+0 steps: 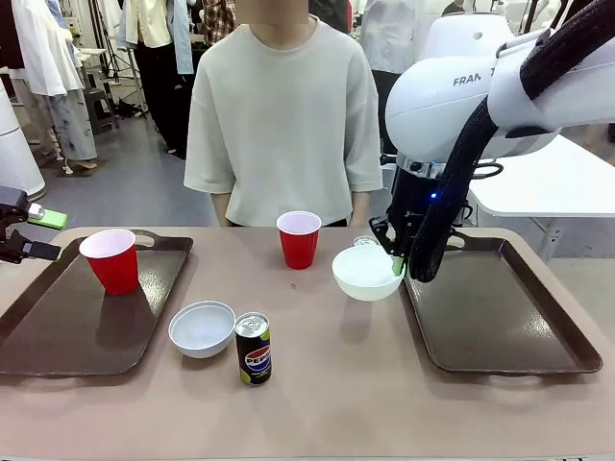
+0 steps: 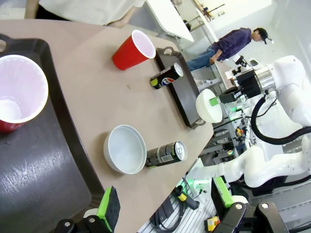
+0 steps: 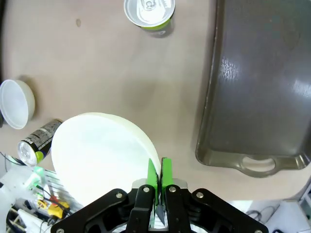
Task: Prepare tableware on both trays.
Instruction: Pick up a Picnic Bowl from the table and place it on a Handle tray.
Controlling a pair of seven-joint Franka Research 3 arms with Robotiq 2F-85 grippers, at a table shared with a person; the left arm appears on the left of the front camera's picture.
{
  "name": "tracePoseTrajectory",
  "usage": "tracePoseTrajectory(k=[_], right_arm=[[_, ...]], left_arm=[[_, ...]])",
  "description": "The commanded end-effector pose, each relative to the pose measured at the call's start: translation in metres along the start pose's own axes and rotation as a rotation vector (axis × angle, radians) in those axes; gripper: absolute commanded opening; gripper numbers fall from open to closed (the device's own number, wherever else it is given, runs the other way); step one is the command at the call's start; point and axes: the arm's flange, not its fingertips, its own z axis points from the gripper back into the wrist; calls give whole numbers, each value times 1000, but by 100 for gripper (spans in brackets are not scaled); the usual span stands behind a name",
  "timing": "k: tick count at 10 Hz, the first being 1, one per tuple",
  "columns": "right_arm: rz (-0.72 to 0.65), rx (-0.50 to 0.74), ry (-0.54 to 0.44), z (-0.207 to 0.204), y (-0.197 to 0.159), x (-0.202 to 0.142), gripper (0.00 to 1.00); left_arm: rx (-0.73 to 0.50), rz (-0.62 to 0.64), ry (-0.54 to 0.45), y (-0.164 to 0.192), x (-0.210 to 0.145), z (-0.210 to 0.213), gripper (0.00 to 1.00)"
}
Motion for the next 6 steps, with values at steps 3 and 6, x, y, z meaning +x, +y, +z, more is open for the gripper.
tracePoseTrajectory(k=[3,6], right_arm=[[70,23,-27,38,-46,-17,4],[10,36,-47,59,-118,-14,4]], left_arm=[[-17,-14,-15,1,1,-1,100],[-17,-14,-15,1,1,-1,100]])
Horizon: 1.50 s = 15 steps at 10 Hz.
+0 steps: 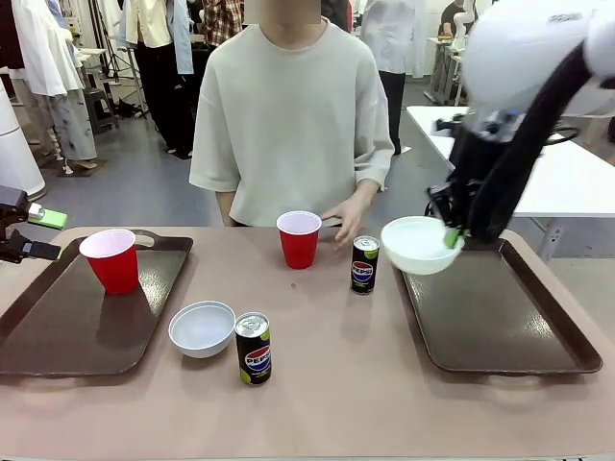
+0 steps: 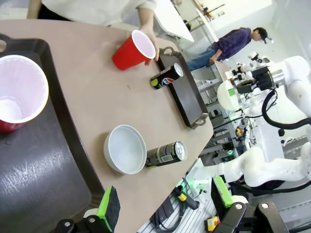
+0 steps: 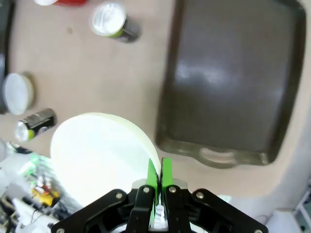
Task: Prepare tableware on both trays.
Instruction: Pick up a Picnic Bowl from the table and place it on a Handle tray.
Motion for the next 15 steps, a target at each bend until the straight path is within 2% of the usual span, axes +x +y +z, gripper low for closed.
tracePoseTrajectory(k=[1,3,4,5,6,7,8,9,11,15], right_arm=[[-12,-13,10,-2,-44,-2,4],[-18,-31,-2,-9,-81,-1,4],[-63,-37,-22,-14,-96,2,4],[-200,-47,-154,-16,-95,11,4],[-58,-18,7,-5,-90,-1,4],[-58,-18,7,-5,-90,-1,4],[-110,-22,-50,-8,-102,4,4],[-102,-49,-44,-18,-106,15,4],[-89,9,-48,-39,-128,24,4],[-42,12,-54,-73,-137,16,4]], left_arm=[[-17,-14,-15,1,1,-1,100],[-17,-14,-15,1,1,-1,100],[-17,-14,-15,1,1,-1,100],[-17,-14,-15,1,1,-1,100],[-17,-14,-15,1,1,-1,100],[-17,-14,-15,1,1,-1,100],[-17,-14,-15,1,1,-1,100],[-17,-14,-15,1,1,-1,100],[-17,-14,-15,1,1,-1,100],[-17,-14,-15,1,1,-1,100]])
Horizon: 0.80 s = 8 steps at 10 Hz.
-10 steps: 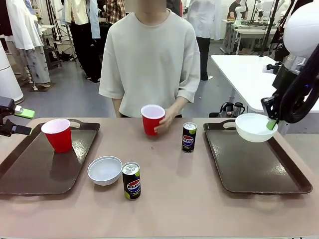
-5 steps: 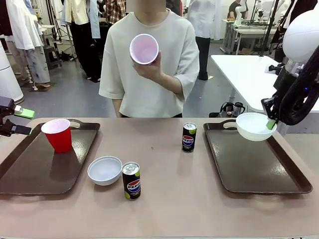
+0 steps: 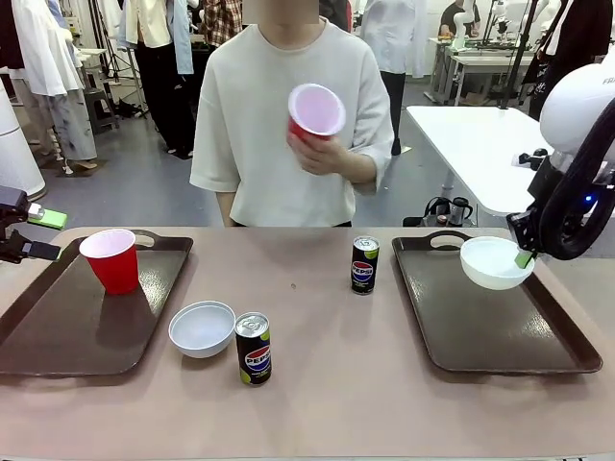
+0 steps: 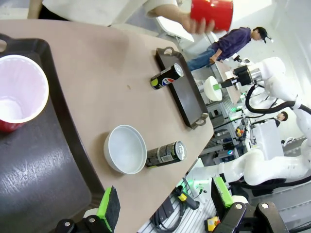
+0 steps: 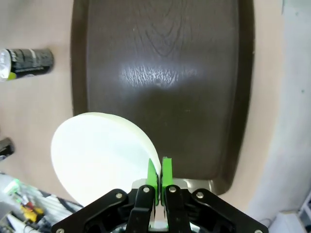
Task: Prepare tableware on both trays.
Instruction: Pick up a Picnic Bowl from the table and place it on a Handle tray.
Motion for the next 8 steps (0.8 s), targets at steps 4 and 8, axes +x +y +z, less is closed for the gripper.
tracePoseTrajectory(k=[4,8], right_arm=[[-67,-162,55,18,24,-78,4],[-106,-159,2,39,18,-122,4]], left_arm=[[-18,-14,-15,1,1,-1,100],[-18,-14,-15,1,1,-1,100]])
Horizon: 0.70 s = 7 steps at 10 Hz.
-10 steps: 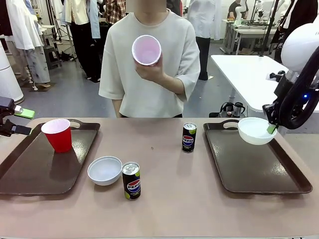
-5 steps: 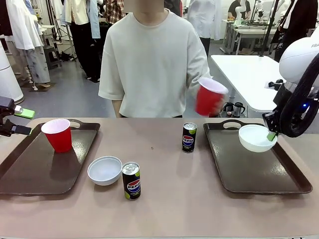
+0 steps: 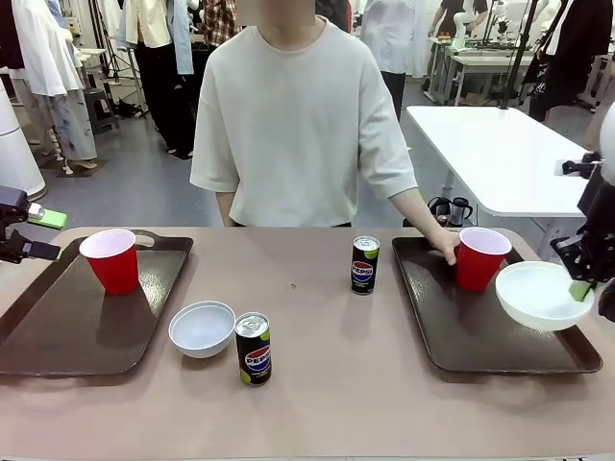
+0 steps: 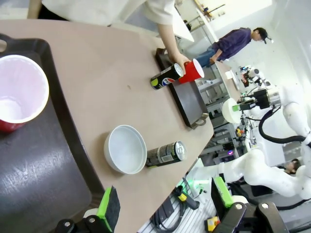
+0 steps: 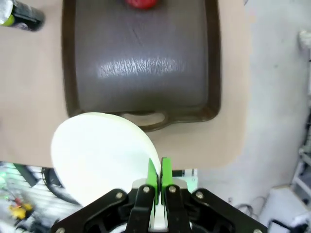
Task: Prepare tableware on both trays.
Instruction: Pick up a Picnic Bowl from the table and place it on a Handle tray.
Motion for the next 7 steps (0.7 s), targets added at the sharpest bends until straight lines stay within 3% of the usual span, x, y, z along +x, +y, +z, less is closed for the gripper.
tracePoseTrajectory(k=[1,3,7], right_arm=[[-29,5,44,-20,-9,8,4],[-38,34,67,-26,-4,22,4],[-92,186,122,-87,-16,97,4]], left_arm=[[-18,-15,-15,1,1,-1,100],[-18,-15,-15,1,1,-1,100],[-18,-15,-15,1,1,-1,100]])
